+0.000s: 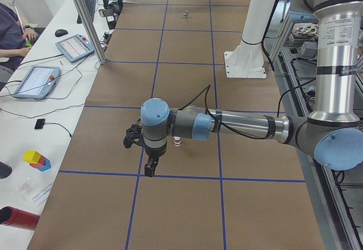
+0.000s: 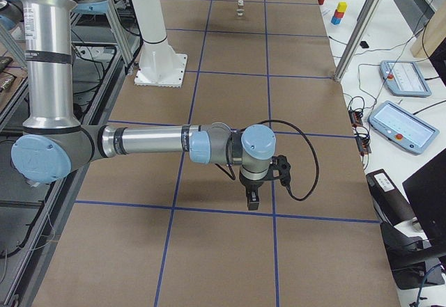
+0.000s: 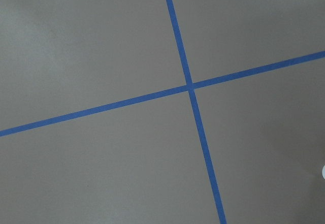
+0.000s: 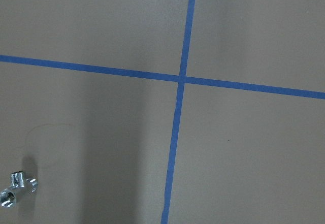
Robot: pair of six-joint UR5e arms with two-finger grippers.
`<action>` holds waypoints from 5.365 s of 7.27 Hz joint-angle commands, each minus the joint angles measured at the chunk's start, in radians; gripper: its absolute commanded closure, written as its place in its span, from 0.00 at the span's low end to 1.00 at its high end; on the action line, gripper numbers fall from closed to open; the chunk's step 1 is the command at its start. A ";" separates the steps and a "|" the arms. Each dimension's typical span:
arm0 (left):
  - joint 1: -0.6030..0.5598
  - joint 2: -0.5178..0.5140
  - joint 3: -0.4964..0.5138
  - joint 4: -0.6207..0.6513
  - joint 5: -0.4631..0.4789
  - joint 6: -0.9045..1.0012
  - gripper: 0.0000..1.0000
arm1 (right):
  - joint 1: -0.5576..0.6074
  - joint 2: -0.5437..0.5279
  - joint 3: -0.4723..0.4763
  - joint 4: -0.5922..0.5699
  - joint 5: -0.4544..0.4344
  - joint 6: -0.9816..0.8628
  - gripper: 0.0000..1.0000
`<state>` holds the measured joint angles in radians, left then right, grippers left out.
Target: Assemble PPR valve and pipe with both arms
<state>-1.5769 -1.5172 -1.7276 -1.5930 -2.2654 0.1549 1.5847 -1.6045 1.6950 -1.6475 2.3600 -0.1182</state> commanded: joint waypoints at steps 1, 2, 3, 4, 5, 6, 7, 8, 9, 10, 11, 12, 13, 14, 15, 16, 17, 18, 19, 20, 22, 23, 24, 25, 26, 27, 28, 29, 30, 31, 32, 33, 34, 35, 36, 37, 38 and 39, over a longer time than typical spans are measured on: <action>0.000 0.000 -0.001 -0.001 0.000 0.000 0.00 | 0.000 0.000 0.005 0.005 0.001 0.002 0.01; 0.000 0.000 -0.001 -0.001 0.000 0.002 0.00 | -0.002 0.000 0.006 0.014 0.001 0.008 0.01; 0.000 0.000 -0.001 -0.001 -0.002 0.003 0.00 | -0.002 0.000 0.006 0.014 0.002 0.008 0.01; 0.000 0.000 -0.003 -0.002 -0.002 0.006 0.00 | -0.002 0.000 0.006 0.014 0.002 0.008 0.01; -0.002 0.003 -0.003 -0.008 -0.002 0.009 0.00 | -0.002 -0.002 0.006 0.014 0.002 0.008 0.01; 0.000 0.015 -0.004 -0.018 -0.019 0.009 0.00 | -0.002 -0.002 0.008 0.015 0.002 0.008 0.01; 0.008 0.005 -0.004 -0.015 -0.023 -0.003 0.00 | -0.002 -0.002 0.017 0.015 0.004 0.008 0.01; 0.011 0.005 -0.018 -0.028 -0.035 -0.002 0.00 | -0.002 -0.002 0.017 0.015 0.004 0.008 0.01; 0.046 -0.001 -0.044 -0.027 -0.084 -0.012 0.00 | -0.002 -0.002 0.020 0.015 0.004 0.008 0.01; 0.087 -0.024 -0.064 -0.028 -0.097 -0.126 0.00 | -0.002 -0.002 0.023 0.017 0.004 0.006 0.01; 0.188 -0.035 -0.114 -0.031 -0.100 -0.338 0.00 | -0.002 -0.005 0.023 0.028 0.004 0.006 0.01; 0.306 -0.034 -0.160 -0.048 -0.082 -0.491 0.00 | -0.002 -0.005 0.023 0.028 0.004 0.006 0.01; 0.360 -0.018 -0.162 -0.115 -0.042 -0.555 0.00 | -0.002 -0.005 0.022 0.029 0.004 0.006 0.01; 0.406 0.024 -0.159 -0.192 -0.001 -0.613 0.00 | -0.002 -0.005 0.022 0.029 0.004 0.006 0.01; 0.449 0.035 -0.147 -0.229 0.033 -0.662 0.00 | -0.002 -0.005 0.020 0.029 0.004 0.006 0.01; 0.478 0.035 -0.117 -0.249 0.061 -0.667 0.00 | -0.002 -0.005 0.020 0.028 0.004 0.006 0.01; 0.510 0.035 -0.084 -0.287 0.064 -0.669 0.00 | -0.002 -0.006 0.020 0.029 0.004 0.006 0.01; 0.521 0.035 -0.048 -0.330 0.064 -0.667 0.00 | -0.002 -0.008 0.020 0.028 0.004 0.006 0.01; 0.528 0.035 -0.006 -0.373 0.063 -0.669 0.00 | -0.002 -0.008 0.019 0.029 0.004 0.006 0.01; 0.528 0.035 0.014 -0.401 0.063 -0.670 0.00 | -0.002 -0.009 0.020 0.029 0.004 0.006 0.01; 0.534 0.037 0.013 -0.404 0.052 -0.670 0.00 | -0.002 -0.009 0.020 0.029 0.004 0.005 0.01; 0.544 0.037 0.013 -0.403 0.052 -0.672 0.00 | -0.002 -0.009 0.019 0.029 0.002 0.003 0.01; 0.551 0.037 0.013 -0.401 0.052 -0.672 0.01 | -0.002 -0.009 0.018 0.029 0.001 0.003 0.01; 0.558 0.048 0.011 -0.401 0.052 -0.672 0.03 | -0.002 -0.009 0.020 0.029 0.002 0.003 0.01; 0.561 0.052 0.008 -0.401 0.052 -0.672 0.11 | -0.002 -0.009 0.019 0.029 0.002 0.002 0.01; 0.563 0.052 0.005 -0.401 0.050 -0.672 0.18 | -0.002 -0.009 0.018 0.028 0.002 0.002 0.01; 0.563 0.052 0.002 -0.400 0.034 -0.673 0.28 | -0.002 -0.011 0.018 0.029 0.002 0.000 0.01; 0.563 0.052 -0.003 -0.400 0.021 -0.673 0.38 | -0.002 -0.011 0.017 0.029 0.002 0.000 0.01; 0.563 0.052 -0.004 -0.400 0.023 -0.672 0.56 | -0.002 -0.011 0.017 0.029 0.002 -0.001 0.01; 0.563 0.052 -0.004 -0.400 0.026 -0.672 0.82 | -0.002 -0.011 0.017 0.028 0.002 0.000 0.01; 0.561 0.054 -0.010 -0.400 0.027 -0.672 1.00 | -0.002 -0.011 0.018 0.028 0.002 0.000 0.01; 0.557 0.054 -0.047 -0.384 0.023 -0.672 1.00 | -0.002 -0.009 0.018 0.028 0.002 0.006 0.01; 0.558 0.039 -0.126 -0.254 0.023 -0.672 1.00 | -0.002 -0.002 0.017 0.026 0.002 0.008 0.01; 0.563 -0.012 -0.229 -0.064 0.024 -0.673 1.00 | 0.000 0.000 0.022 0.026 0.004 0.008 0.01; 0.566 -0.112 -0.286 0.103 0.024 -0.689 1.00 | 0.000 0.000 0.023 0.026 0.004 0.008 0.01; 0.575 -0.277 -0.288 0.242 0.024 -0.775 1.00 | 0.000 -0.002 0.023 0.026 0.002 0.008 0.01; 0.656 -0.448 -0.271 0.387 0.030 -0.849 1.00 | -0.002 -0.003 0.023 0.026 -0.001 0.008 0.01; 0.739 -0.629 -0.194 0.460 0.035 -0.962 1.00 | 0.000 -0.006 0.023 0.026 -0.001 0.008 0.01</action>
<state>-0.9309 -1.9221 -1.9825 -1.2668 -2.2363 -0.6831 1.5841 -1.6076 1.7179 -1.6214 2.3606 -0.1105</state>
